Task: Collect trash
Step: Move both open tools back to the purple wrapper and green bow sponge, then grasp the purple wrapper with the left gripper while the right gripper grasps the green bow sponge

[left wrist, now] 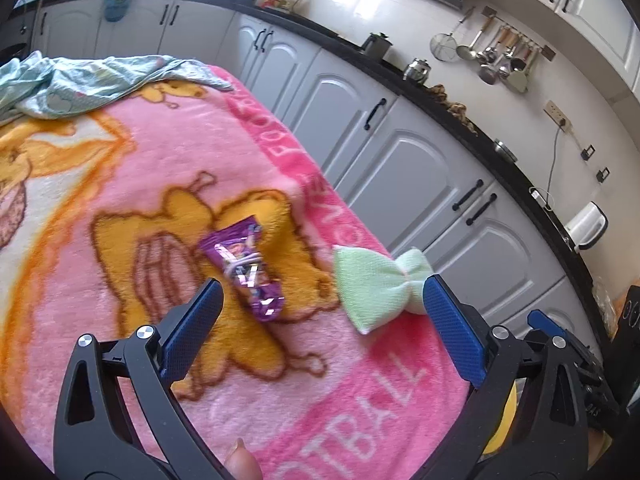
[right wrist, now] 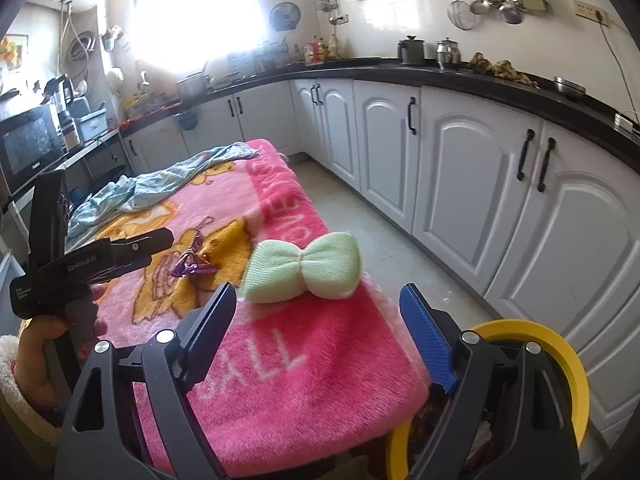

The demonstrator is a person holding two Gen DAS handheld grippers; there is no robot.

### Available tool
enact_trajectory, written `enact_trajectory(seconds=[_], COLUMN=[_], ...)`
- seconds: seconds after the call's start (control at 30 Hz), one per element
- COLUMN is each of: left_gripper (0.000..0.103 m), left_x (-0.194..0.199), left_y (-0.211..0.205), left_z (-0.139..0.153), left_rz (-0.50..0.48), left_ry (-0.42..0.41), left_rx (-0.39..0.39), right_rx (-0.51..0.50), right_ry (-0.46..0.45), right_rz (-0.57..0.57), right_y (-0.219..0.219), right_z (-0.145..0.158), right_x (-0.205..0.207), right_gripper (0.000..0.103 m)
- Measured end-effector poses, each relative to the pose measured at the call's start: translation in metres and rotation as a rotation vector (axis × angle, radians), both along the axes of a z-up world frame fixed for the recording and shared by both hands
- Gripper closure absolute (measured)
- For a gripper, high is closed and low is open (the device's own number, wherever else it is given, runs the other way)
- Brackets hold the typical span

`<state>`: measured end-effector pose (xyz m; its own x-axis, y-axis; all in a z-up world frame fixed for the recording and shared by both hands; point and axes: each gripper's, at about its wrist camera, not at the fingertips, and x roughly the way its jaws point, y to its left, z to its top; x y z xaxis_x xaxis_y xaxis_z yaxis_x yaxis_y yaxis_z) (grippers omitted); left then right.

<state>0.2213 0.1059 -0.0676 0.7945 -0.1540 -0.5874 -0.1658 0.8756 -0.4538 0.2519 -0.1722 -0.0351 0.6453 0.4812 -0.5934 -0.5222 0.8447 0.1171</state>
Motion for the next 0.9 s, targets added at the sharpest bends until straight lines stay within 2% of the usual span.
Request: enact_trajectory(seconds=[0.3, 0.5, 0.63, 0.83, 0.9], left_gripper=[0.011, 0.011, 0.011, 0.031, 0.037], left_x=[0.001, 0.012, 0.027, 0.043, 0.042], left_y=[0.025, 0.027, 0.025, 0.027, 0.028], left_z=[-0.017, -0.026, -0.035, -0.055, -0.056], left_rz=[0.039, 0.030, 0.019, 0.055, 0.065], left_ry=[0.061, 0.090, 0.124, 0.175, 0.169], left_rx=[-0.023, -0.052, -0.087, -0.112, -0.098], right_rx=[-0.044, -0.060, -0.053, -0.071, -0.033], right_ry=[0.023, 0.089, 0.163, 0.259, 0.287], right_rz=[0.040, 0.036, 0.021, -0.004, 0.011], right_y=[0.035, 0.050, 0.056, 0.062, 0.060], right_z=[-0.016, -0.034, -0.050, -0.074, -0.079], right_x=[0.028, 0.063, 0.088, 0.120, 0.125], right_gripper=[0.018, 0.018, 0.018, 0.021, 0.033])
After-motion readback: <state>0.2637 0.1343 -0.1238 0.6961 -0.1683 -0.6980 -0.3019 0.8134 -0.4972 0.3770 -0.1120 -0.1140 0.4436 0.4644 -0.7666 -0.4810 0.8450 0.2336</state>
